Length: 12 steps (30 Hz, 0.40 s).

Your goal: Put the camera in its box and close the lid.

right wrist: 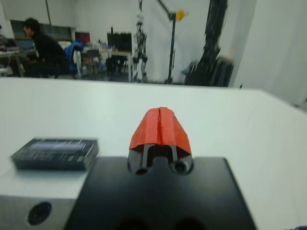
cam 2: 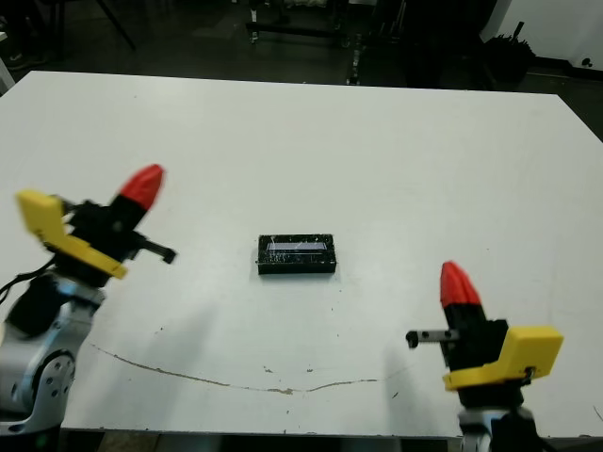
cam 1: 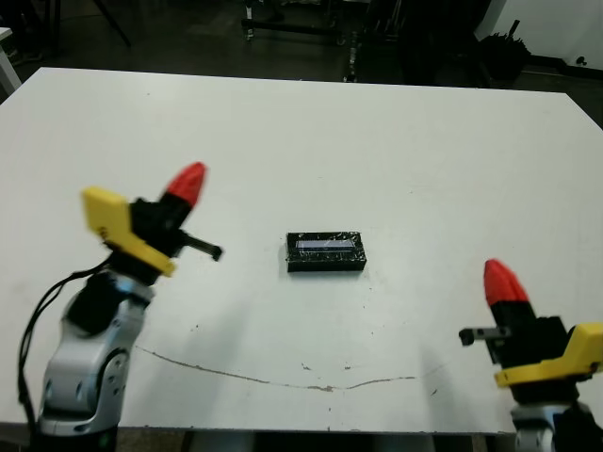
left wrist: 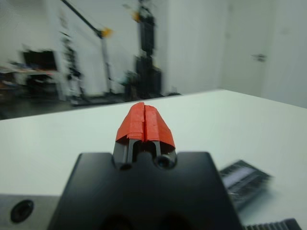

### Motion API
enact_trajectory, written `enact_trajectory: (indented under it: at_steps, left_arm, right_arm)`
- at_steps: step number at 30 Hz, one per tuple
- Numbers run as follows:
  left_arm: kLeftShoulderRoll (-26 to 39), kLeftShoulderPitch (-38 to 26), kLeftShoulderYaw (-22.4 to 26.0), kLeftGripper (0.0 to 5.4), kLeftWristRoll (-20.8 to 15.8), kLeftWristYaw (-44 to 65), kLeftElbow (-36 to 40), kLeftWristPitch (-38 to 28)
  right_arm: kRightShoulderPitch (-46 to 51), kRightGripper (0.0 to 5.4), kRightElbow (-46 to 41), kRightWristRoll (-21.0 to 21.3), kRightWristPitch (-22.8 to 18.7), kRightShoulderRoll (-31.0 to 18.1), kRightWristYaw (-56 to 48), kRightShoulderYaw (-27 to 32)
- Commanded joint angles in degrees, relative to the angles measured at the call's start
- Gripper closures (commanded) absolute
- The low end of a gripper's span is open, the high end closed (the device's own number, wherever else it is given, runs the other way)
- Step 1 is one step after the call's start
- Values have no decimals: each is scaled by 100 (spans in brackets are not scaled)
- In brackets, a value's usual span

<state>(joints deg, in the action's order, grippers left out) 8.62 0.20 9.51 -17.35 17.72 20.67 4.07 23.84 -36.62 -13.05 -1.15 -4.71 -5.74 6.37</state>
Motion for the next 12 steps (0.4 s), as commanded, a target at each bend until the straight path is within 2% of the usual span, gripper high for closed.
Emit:
enact_trajectory:
  at_steps: [1, 6, 12]
  left_arm:
    - [-181, 316, 78, 538, 41, -243, -21, -215]
    - [-411, 721, 103, 538, -420, -231, -8, -251]
    - [-525, 1002, -134, 538, -424, -404, 173, -22]
  right_arm:
    - [-198, 540, 186, 172, -21, 10, 118, 53]
    - [-208, 540, 268, 330, -32, 80, 171, -53]
    - [-211, 540, 265, 363, -56, 116, 175, -36]
